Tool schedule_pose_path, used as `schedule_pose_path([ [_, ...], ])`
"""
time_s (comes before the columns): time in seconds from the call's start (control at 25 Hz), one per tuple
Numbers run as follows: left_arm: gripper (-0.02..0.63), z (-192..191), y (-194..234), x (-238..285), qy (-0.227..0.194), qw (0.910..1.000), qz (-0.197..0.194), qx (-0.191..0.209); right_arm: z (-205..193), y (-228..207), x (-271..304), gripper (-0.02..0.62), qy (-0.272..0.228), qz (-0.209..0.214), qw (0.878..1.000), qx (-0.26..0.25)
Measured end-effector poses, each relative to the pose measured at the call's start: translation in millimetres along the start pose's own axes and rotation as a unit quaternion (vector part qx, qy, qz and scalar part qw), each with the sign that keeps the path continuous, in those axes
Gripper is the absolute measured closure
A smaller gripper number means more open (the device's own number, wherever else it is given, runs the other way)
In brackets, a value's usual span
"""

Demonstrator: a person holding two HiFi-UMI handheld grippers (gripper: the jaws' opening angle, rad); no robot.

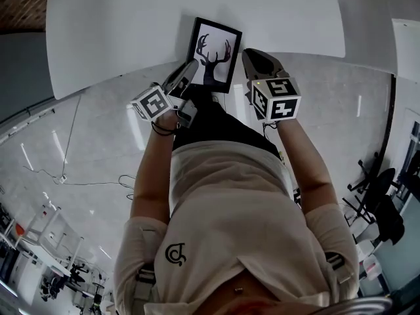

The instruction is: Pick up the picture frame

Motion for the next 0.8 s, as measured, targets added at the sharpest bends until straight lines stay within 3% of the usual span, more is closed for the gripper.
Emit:
schedule_pose_path([
  [0.24,0.526,20.0,-34.5,0.8,-0.036,0.9989,-0.026,0.016,21.4,4.8,-18.1,0.583,-0.036,0.004,0.999,-0.011],
  [0.36,0.526,31.1,-53.1,1.2,-0.071,0.9972,-0.023,-0.011,39.9,3.0,-30.1,0.586,-0.071,0.001,0.997,-0.020],
  [0.48,0.526,58.8,-79.9,6.5,-0.106,0.9926,-0.058,-0.014,64.9,2.3,-38.9,0.588,-0.112,0.001,0.993,-0.025],
  [0.8,0.526,142.8,-144.7,1.8,-0.144,0.9811,-0.122,0.044,135.7,16.7,-55.1,0.588,-0.222,0.001,0.975,-0.031],
])
Point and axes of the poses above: the fingertips, and each gripper's own axes: x forward along the fingers, y to its left, z out of its top, the point moved 2 cm from there along -x, backward along the fingers, and after that the axes turned 9 degrees about -z, right-handed, at the moved point
